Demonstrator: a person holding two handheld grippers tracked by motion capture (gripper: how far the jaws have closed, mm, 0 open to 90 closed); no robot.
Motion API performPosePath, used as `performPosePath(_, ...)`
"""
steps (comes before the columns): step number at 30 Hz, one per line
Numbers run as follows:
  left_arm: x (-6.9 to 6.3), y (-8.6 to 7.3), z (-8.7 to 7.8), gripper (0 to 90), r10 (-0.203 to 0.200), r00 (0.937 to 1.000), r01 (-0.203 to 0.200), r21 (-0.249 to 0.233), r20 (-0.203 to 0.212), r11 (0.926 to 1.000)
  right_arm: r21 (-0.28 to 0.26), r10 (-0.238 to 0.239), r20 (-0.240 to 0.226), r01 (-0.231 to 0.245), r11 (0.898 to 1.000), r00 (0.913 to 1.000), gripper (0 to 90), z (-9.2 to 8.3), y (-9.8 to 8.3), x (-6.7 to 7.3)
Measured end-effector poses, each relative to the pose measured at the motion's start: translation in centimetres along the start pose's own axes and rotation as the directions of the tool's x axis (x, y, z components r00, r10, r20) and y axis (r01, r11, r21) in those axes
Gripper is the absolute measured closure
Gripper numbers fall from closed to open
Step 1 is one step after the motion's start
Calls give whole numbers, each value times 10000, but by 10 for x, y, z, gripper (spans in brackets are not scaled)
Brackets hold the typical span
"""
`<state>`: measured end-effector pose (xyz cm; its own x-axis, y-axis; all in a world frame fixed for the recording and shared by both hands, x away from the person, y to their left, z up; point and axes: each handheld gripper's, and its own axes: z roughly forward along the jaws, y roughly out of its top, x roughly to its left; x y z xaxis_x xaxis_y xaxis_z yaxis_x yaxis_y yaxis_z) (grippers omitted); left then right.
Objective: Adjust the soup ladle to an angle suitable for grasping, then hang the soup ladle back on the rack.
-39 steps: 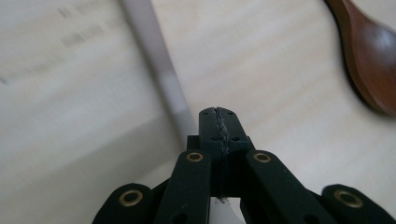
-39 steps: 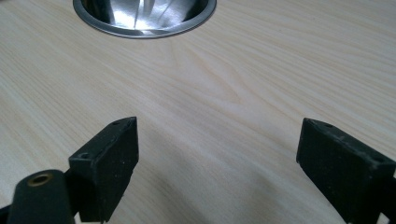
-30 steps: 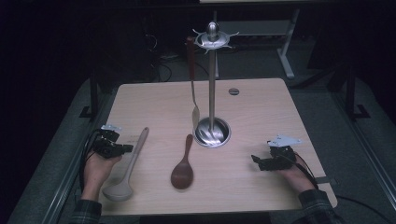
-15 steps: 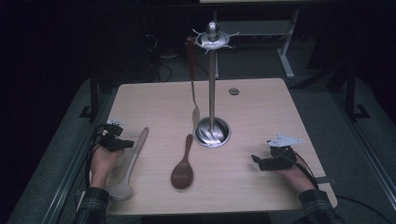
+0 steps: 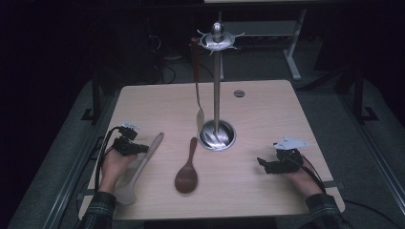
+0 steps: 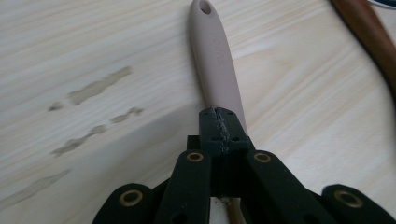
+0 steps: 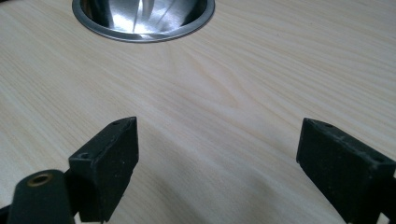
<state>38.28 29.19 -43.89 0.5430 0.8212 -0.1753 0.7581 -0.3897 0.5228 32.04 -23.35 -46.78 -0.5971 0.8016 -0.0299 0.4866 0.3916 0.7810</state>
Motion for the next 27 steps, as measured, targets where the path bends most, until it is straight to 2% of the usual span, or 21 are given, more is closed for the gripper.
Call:
performPosePath(6,-14,3,7,900,339,9971,-352,174,684,9992,11,-31,-3,31,10000,10000,124,0,0,0)
performPosePath(10,-19,4,10,900,567,9955,-586,226,761,9980,17,-30,1,30,10000,10000,124,-1,0,0)
performPosePath(12,-21,4,9,900,468,9964,-484,202,710,9986,-7,-31,11,31,10000,10000,124,0,0,0)
performPosePath(13,-20,4,6,900,684,9957,-705,331,625,9970,-5,-27,10,27,10000,10000,124,0,0,-1)
performPosePath(16,-22,2,-5,899,832,9947,-851,302,597,9959,-14,-27,6,27,10000,10000,124,-1,0,-1)
performPosePath(19,-27,0,-15,825,865,9949,-886,405,520,9952,-21,-33,1,33,10000,10000,124,-1,-1,-1)
performPosePath(20,-28,-1,-18,797,1049,9933,-1073,511,487,9929,-22,-34,0,34,10000,10000,124,-1,-1,-1)
performPosePath(23,-35,-4,-22,740,1110,9935,-1129,906,264,9895,14,7,-7,-7,10000,10000,124,-1,-1,-1)
performPosePath(27,-42,-3,-20,692,1455,9892,-1460,1603,152,9762,25,8,-2,-8,10000,10000,124,-1,-1,-1)
